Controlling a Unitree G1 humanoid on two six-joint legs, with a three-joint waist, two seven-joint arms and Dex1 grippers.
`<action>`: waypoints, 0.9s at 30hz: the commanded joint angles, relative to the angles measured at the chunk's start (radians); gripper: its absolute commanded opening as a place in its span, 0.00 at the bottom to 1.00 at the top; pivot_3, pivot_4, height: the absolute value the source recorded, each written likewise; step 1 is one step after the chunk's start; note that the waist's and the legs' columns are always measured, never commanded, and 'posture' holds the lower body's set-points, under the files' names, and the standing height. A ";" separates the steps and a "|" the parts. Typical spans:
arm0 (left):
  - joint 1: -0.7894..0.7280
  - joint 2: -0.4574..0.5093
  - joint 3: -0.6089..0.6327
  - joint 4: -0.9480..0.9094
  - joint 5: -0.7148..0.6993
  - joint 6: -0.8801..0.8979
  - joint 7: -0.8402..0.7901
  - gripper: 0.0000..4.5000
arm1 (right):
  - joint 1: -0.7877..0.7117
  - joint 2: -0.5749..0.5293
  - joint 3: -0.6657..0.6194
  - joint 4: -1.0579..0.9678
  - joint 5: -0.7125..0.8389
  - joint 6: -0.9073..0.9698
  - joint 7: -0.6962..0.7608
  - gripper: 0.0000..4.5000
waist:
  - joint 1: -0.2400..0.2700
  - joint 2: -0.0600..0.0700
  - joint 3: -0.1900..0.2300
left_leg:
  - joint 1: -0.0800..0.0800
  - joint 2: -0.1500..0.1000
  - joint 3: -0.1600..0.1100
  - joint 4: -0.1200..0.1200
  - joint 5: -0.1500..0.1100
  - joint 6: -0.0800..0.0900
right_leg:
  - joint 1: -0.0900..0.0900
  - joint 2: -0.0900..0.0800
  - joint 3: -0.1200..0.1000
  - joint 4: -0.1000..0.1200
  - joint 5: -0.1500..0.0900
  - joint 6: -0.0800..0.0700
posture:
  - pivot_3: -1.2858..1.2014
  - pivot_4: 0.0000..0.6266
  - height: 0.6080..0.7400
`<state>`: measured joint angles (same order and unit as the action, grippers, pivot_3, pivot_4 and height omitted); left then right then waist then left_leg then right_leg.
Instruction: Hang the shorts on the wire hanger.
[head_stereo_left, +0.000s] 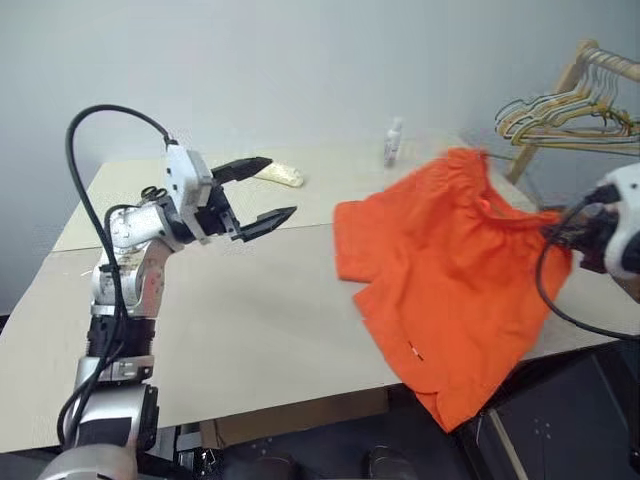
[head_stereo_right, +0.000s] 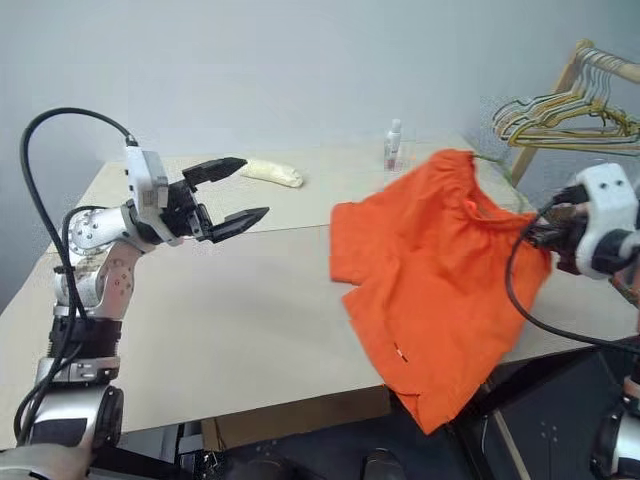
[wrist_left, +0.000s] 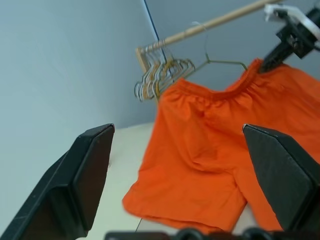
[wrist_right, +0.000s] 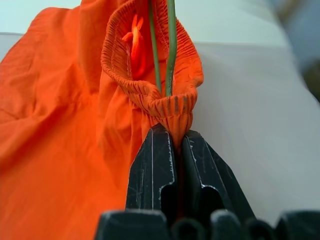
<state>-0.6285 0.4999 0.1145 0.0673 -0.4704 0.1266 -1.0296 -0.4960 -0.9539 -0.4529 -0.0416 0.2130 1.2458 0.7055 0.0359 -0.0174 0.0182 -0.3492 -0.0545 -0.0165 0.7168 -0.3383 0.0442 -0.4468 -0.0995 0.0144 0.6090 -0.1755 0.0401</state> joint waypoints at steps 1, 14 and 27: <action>-0.009 -0.022 0.029 -0.092 -0.061 0.044 0.056 0.99 | -0.020 -0.036 -0.087 -0.028 -0.035 0.078 -0.114 0.00 | -0.009 0.001 0.000 | 0.002 0.000 0.000 0.000 0.000 0.000 | 0.001 0.000 0.000 0.000 0.000 0.000 | 0.49 0.00 1.00; 0.039 -0.124 0.019 -0.210 -0.226 0.157 0.095 0.99 | -0.282 0.167 -0.221 0.189 -0.228 0.013 -0.687 0.00 | -0.060 0.007 -0.004 | 0.014 0.001 0.009 -0.002 -0.003 0.004 | 0.011 0.003 0.009 -0.001 0.000 0.001 | 0.49 0.00 1.00; 0.077 -0.156 -0.014 -0.239 -0.247 0.162 0.075 0.99 | -0.427 0.125 -0.230 0.540 -0.221 -0.331 -0.916 0.00 | -0.066 0.008 -0.005 | 0.015 0.000 0.018 -0.003 -0.004 0.008 | 0.012 0.004 0.019 -0.005 0.003 0.005 | 0.50 0.00 1.00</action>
<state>-0.5383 0.3508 0.0982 -0.1465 -0.7084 0.3039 -0.9681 -0.8779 -0.7915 -0.6785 0.4910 -0.0154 0.9890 -0.1842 -0.0302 -0.0094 0.0137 -0.3345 -0.0539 0.0016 0.7141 -0.3426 0.0529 -0.4335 -0.0950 0.0339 0.6025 -0.1723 0.0456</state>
